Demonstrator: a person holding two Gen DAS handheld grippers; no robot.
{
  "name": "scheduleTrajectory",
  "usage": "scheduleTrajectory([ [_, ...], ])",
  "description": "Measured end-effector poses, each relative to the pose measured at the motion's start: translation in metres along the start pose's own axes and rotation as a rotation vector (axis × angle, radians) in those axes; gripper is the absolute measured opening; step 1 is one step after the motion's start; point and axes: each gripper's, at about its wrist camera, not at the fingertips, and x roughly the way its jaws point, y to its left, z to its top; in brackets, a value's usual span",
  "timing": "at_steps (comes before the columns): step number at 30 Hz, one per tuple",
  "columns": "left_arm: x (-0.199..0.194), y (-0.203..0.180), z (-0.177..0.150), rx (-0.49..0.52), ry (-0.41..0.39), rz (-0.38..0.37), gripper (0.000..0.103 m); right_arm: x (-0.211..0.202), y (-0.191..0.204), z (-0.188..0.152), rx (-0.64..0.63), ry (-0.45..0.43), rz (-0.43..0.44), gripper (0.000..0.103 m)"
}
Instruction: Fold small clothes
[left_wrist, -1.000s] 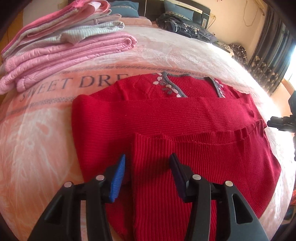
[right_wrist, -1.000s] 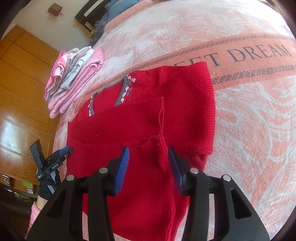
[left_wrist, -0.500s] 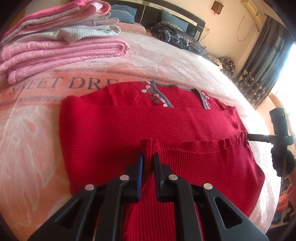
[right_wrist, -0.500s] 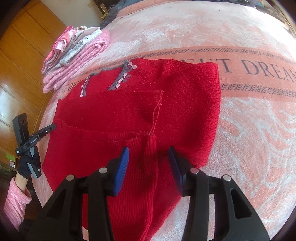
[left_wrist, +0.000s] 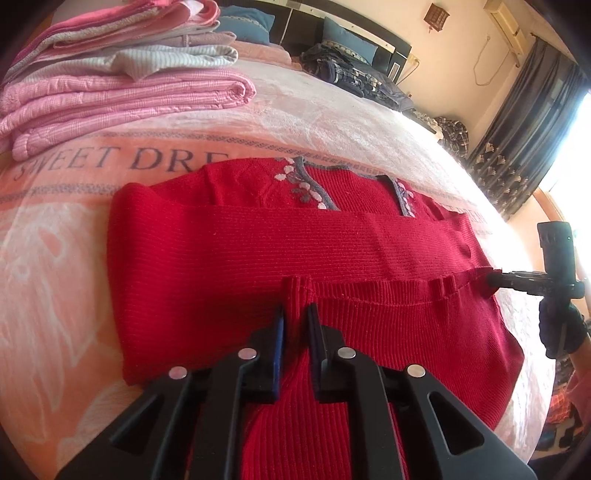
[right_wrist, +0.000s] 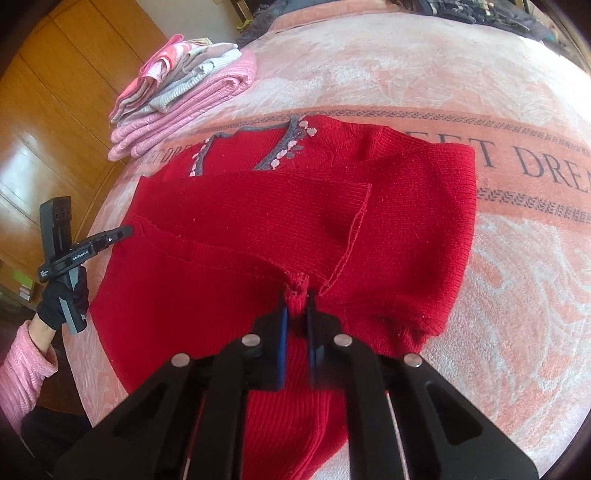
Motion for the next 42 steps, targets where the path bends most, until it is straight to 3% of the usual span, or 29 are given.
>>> scheduleTrajectory([
  [7, -0.047, -0.019, 0.007, 0.028, -0.14, -0.035, 0.01, -0.053, 0.001, 0.01, 0.045, -0.117, 0.072, 0.006],
  [12, -0.058, -0.027, 0.05, 0.018, -0.226, 0.018, 0.01, -0.069, -0.009, 0.055, 0.11, -0.188, 0.015, 0.006],
  [16, -0.034, -0.023, 0.105, 0.054, -0.25, 0.104, 0.01, -0.044, -0.028, 0.11, 0.16, -0.204, -0.078, 0.006],
  [18, -0.007, -0.011, 0.127, 0.027, -0.222, 0.13, 0.01, -0.017, -0.042, 0.131, 0.187, -0.199, -0.124, 0.006],
  [21, 0.042, 0.011, 0.134, -0.026, -0.14, 0.17, 0.01, 0.033, -0.061, 0.143, 0.226, -0.152, -0.163, 0.006],
  [25, 0.101, 0.031, 0.11, -0.034, -0.029, 0.227, 0.013, 0.084, -0.076, 0.13, 0.234, -0.095, -0.224, 0.01],
  [28, 0.097, 0.039, 0.104, -0.073, -0.067, 0.186, 0.016, 0.079, -0.077, 0.124, 0.245, -0.134, -0.185, 0.013],
  [34, 0.036, 0.038, 0.103, -0.105, -0.132, 0.215, 0.022, 0.017, -0.059, 0.108, 0.253, -0.153, -0.14, 0.024],
  [37, 0.0, 0.022, 0.088, -0.098, -0.13, 0.2, 0.027, -0.009, -0.034, 0.085, 0.214, -0.083, -0.117, 0.031],
  [40, -0.027, -0.006, 0.06, -0.028, -0.108, 0.177, 0.034, -0.022, -0.011, 0.05, 0.172, -0.002, -0.122, 0.041],
  [42, -0.037, -0.024, 0.037, 0.007, -0.074, 0.145, 0.036, -0.026, -0.004, 0.023, 0.174, 0.038, -0.119, 0.043],
])
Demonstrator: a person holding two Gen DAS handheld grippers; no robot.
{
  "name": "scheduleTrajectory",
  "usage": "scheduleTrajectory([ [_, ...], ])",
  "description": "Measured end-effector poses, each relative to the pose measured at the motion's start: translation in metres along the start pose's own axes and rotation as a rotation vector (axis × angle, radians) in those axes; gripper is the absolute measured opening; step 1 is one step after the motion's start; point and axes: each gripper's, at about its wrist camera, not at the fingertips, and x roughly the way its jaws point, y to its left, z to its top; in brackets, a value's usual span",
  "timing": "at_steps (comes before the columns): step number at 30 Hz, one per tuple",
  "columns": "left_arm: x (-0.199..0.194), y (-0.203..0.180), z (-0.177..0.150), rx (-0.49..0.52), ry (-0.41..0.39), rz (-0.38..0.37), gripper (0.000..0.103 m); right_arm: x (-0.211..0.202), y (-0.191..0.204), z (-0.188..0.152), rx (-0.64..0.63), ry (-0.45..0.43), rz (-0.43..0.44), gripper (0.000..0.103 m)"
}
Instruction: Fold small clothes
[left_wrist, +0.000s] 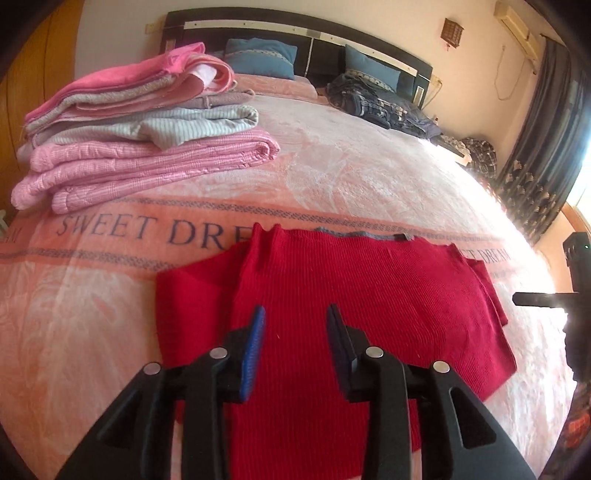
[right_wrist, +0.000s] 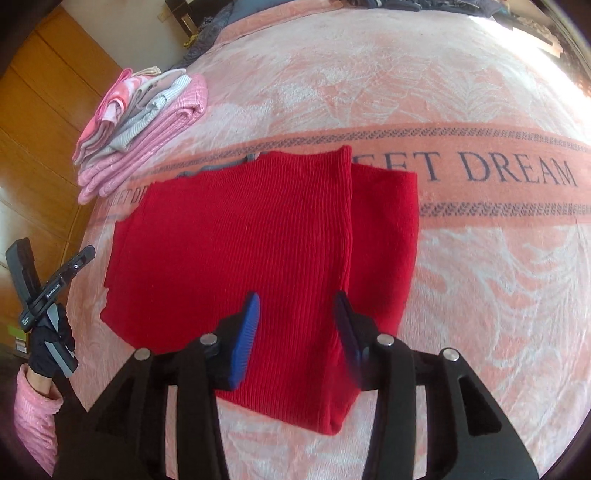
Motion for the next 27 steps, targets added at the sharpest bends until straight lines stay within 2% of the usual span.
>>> scheduleTrajectory([
  [4, -0.005, -0.02, -0.044, 0.014, 0.094, -0.046, 0.038, 0.011, -0.004, -0.046, 0.013, 0.078, 0.024, 0.043],
  [8, 0.001, -0.019, -0.071, -0.006, 0.123, -0.044, 0.04, 0.028, -0.016, -0.069, 0.039, 0.102, 0.028, 0.042],
  [11, 0.016, -0.004, -0.079, -0.064, 0.151, -0.022, 0.042, 0.031, -0.024, -0.072, 0.057, 0.084, 0.066, 0.027],
  [13, 0.023, 0.005, -0.084, -0.098, 0.153, -0.033, 0.042, 0.028, -0.03, -0.073, 0.049, 0.088, 0.067, 0.009],
  [18, 0.027, 0.015, -0.083, -0.136, 0.134, -0.074, 0.042, 0.028, -0.045, -0.081, 0.079, 0.092, 0.107, 0.006],
  [22, 0.019, 0.014, -0.077, -0.175, 0.116, -0.077, 0.042, 0.013, -0.045, -0.074, 0.117, 0.075, 0.139, 0.017],
  [24, 0.013, 0.012, -0.069, -0.175, 0.085, -0.087, 0.042, -0.002, -0.045, -0.064, 0.126, 0.026, 0.142, 0.034],
  [25, 0.012, 0.011, -0.064, -0.18, 0.071, -0.08, 0.043, -0.007, -0.047, -0.059, 0.141, 0.001, 0.134, 0.052],
  [27, 0.013, 0.012, -0.056, -0.199, 0.055, -0.07, 0.048, -0.012, -0.054, -0.047, 0.174, -0.031, 0.128, 0.057],
])
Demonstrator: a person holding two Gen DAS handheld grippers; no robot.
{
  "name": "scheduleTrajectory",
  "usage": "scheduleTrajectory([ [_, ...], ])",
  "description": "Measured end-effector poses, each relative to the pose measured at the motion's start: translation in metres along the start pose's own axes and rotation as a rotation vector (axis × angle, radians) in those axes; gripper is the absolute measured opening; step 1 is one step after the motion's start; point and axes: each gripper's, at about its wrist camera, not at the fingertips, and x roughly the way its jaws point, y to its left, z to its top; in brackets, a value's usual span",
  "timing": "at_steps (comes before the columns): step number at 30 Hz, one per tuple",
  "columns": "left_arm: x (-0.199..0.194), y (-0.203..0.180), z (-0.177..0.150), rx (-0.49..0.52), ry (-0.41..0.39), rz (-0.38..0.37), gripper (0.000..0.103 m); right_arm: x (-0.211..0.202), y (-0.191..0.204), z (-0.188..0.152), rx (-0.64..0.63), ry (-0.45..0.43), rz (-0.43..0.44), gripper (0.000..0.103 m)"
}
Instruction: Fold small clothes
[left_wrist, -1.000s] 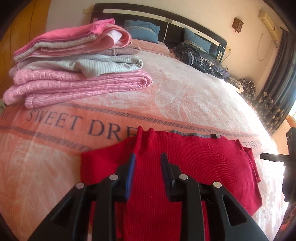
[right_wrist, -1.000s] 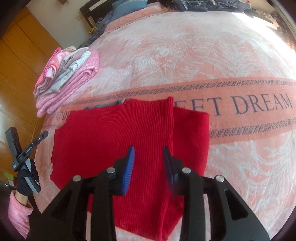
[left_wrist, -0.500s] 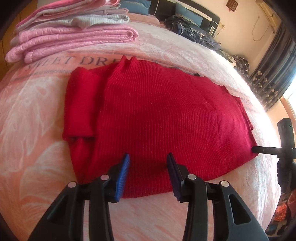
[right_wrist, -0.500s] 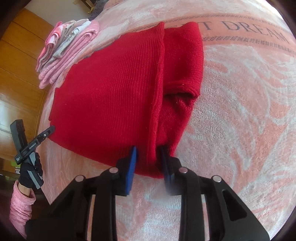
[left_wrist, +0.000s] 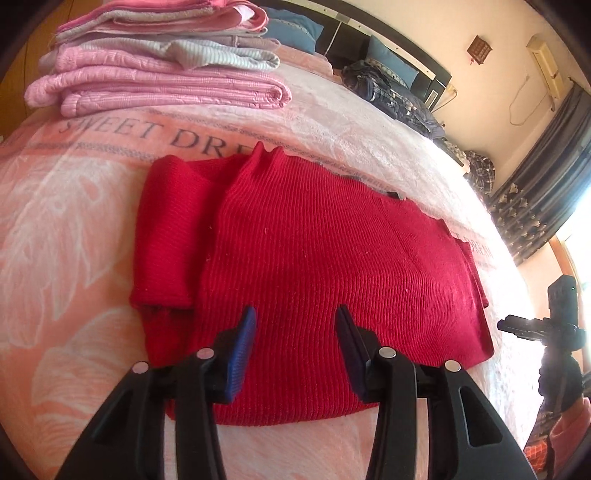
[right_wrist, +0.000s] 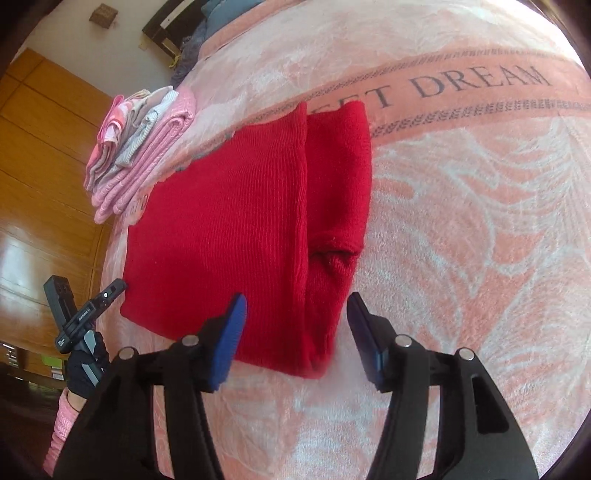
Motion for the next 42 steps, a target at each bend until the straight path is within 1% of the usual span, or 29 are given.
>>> scheduleTrajectory([
  [3, 0.007, -0.003, 0.005, -0.006, 0.006, 0.019, 0.048, 0.009, -0.011, 0.015, 0.04, 0.009, -0.017, 0.059],
  [8, 0.021, 0.001, 0.005, -0.007, 0.036, 0.042, 0.05, 0.034, -0.026, 0.025, 0.065, 0.051, -0.032, 0.06],
  [11, 0.027, 0.005, 0.004, 0.002, 0.046, 0.048, 0.051, 0.042, -0.024, 0.028, 0.055, 0.053, -0.019, 0.06],
  [15, 0.03, 0.003, 0.004, 0.015, 0.048, 0.034, 0.059, 0.049, -0.017, 0.032, 0.034, 0.049, -0.005, 0.06],
  [17, 0.03, 0.003, 0.003, 0.011, 0.048, 0.031, 0.059, 0.053, -0.013, 0.034, 0.016, 0.04, -0.01, 0.059],
  [20, 0.03, 0.004, 0.004, 0.003, 0.049, 0.022, 0.06, 0.057, -0.01, 0.037, 0.015, 0.029, -0.021, 0.043],
  [21, 0.03, 0.005, 0.004, -0.003, 0.049, 0.017, 0.06, 0.057, -0.011, 0.038, 0.027, 0.023, -0.015, 0.039],
  [23, 0.029, 0.007, 0.005, -0.017, 0.05, 0.005, 0.06, 0.057, -0.014, 0.039, 0.05, 0.023, 0.006, 0.028],
  [25, 0.029, 0.009, 0.006, -0.033, 0.052, -0.006, 0.06, 0.056, -0.017, 0.039, 0.067, 0.021, 0.03, 0.024],
  [28, 0.03, 0.011, 0.007, -0.042, 0.055, -0.016, 0.06, 0.055, -0.015, 0.038, 0.057, 0.022, 0.022, 0.022],
  [30, 0.031, 0.011, 0.006, -0.033, 0.06, -0.018, 0.06, 0.058, -0.016, 0.036, 0.059, 0.027, 0.01, 0.022],
  [35, 0.032, 0.013, 0.004, -0.015, 0.061, -0.032, 0.06, 0.061, -0.017, 0.034, 0.055, 0.017, 0.013, 0.022],
  [42, 0.033, 0.005, 0.0, 0.039, 0.056, -0.008, 0.062, 0.062, -0.018, 0.03, 0.046, -0.003, 0.018, 0.022],
])
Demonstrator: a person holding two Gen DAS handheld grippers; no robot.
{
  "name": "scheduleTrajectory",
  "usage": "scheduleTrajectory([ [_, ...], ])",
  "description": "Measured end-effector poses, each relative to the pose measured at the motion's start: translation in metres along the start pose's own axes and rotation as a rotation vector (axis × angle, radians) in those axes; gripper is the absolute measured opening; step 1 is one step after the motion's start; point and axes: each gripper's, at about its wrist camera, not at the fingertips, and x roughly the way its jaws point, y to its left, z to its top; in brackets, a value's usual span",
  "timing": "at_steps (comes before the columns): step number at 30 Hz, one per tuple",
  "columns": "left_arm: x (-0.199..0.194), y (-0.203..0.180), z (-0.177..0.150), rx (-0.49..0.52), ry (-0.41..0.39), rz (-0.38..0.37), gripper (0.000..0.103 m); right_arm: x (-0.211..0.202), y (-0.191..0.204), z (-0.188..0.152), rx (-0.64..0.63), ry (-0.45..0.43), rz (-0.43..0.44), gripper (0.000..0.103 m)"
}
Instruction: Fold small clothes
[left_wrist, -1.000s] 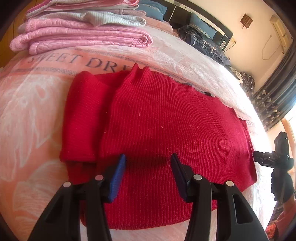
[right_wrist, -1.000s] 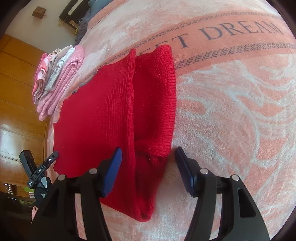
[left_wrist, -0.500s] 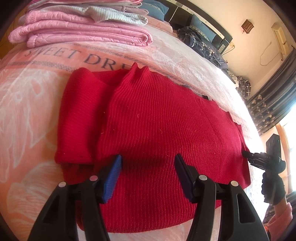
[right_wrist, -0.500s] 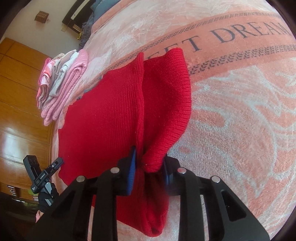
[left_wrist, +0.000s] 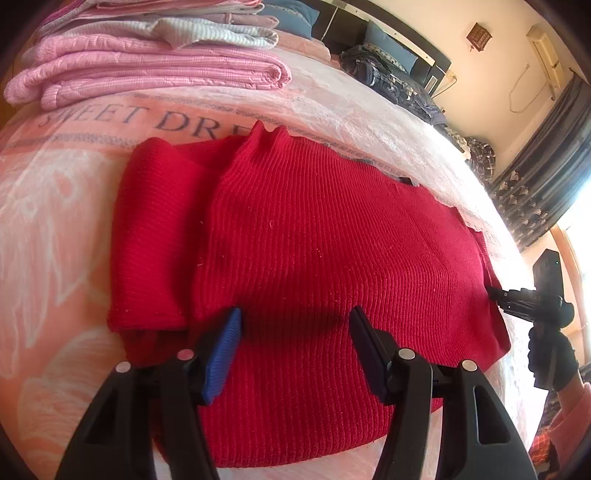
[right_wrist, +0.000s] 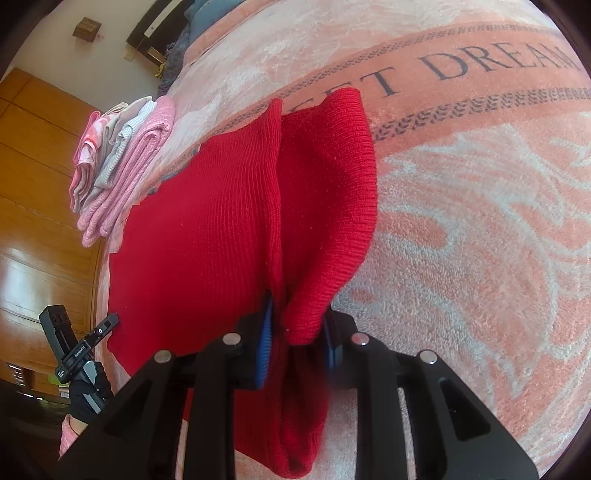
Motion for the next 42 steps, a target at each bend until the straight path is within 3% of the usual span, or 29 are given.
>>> scheduleTrajectory([
  [6, 0.001, -0.002, 0.0, 0.025, -0.003, 0.001, 0.063, -0.004, 0.0, -0.002, 0.036, -0.023, 0.006, 0.019],
  [10, -0.005, 0.004, 0.003, -0.011, 0.004, -0.041, 0.063, -0.017, 0.016, 0.002, 0.055, -0.029, 0.019, 0.017],
  [18, -0.029, 0.012, 0.011, -0.035, -0.051, -0.149, 0.063, -0.02, 0.14, 0.022, -0.159, 0.02, -0.083, 0.015],
  [22, -0.037, 0.026, 0.013, -0.086, -0.073, -0.178, 0.063, 0.005, 0.207, 0.023, -0.255, 0.062, -0.096, 0.015],
  [26, -0.04, 0.04, 0.014, -0.121, -0.08, -0.186, 0.063, 0.054, 0.258, 0.007, -0.362, 0.146, -0.173, 0.015],
  [28, -0.041, 0.045, 0.015, -0.135, -0.083, -0.19, 0.063, 0.077, 0.269, -0.005, -0.389, 0.189, -0.2, 0.017],
  [31, -0.042, 0.051, 0.016, -0.151, -0.086, -0.198, 0.063, 0.095, 0.28, -0.02, -0.407, 0.241, -0.162, 0.023],
  [36, -0.047, 0.053, 0.018, -0.149, -0.095, -0.202, 0.063, 0.067, 0.285, -0.032, -0.447, 0.213, -0.112, 0.031],
  [42, -0.053, 0.044, 0.022, -0.134, -0.095, -0.196, 0.063, 0.027, 0.267, -0.072, -0.527, 0.169, -0.167, 0.036],
])
